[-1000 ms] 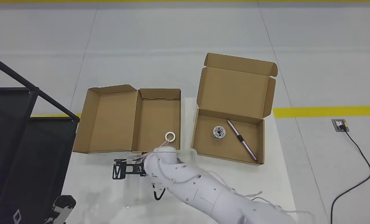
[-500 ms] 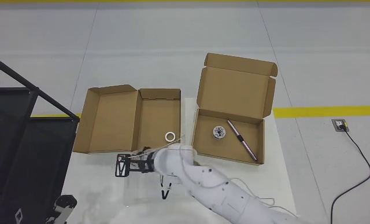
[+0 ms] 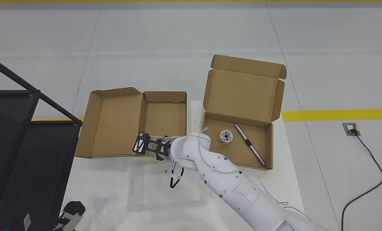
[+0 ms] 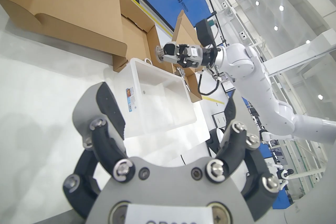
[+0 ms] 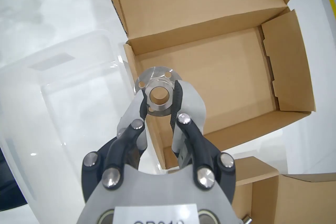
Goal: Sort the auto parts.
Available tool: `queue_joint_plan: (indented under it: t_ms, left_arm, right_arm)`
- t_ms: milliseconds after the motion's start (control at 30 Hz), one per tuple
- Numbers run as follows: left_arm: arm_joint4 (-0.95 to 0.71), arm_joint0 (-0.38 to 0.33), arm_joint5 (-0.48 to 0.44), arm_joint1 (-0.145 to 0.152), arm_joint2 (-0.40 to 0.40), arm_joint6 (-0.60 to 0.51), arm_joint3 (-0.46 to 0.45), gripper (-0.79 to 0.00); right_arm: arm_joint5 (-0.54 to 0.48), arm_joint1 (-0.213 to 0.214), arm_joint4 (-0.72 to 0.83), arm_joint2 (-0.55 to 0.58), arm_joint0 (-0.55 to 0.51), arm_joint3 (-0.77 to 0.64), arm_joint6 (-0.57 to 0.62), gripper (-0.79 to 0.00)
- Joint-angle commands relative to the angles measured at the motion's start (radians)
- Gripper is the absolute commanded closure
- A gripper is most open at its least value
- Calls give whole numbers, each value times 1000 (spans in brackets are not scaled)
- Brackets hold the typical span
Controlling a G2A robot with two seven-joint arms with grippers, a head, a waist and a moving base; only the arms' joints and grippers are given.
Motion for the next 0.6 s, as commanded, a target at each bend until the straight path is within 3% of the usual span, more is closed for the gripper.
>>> queue_joint_plan:
  t_ms: [0, 333, 567]
  left_arm:
    - [11, -1, 2, -1, 7, -2, -6, -785]
    - [64, 5, 8, -6, 31, 9, -35, -785]
    - [81, 3, 16, -7, 36, 17, -40, -785]
  right_arm:
    - [0, -19, 27, -12, 31, 69, -5, 0]
    - [5, -129, 120, -74, 152, 397, -44, 0]
    - [3, -189, 139, -99, 189, 541, -82, 0]
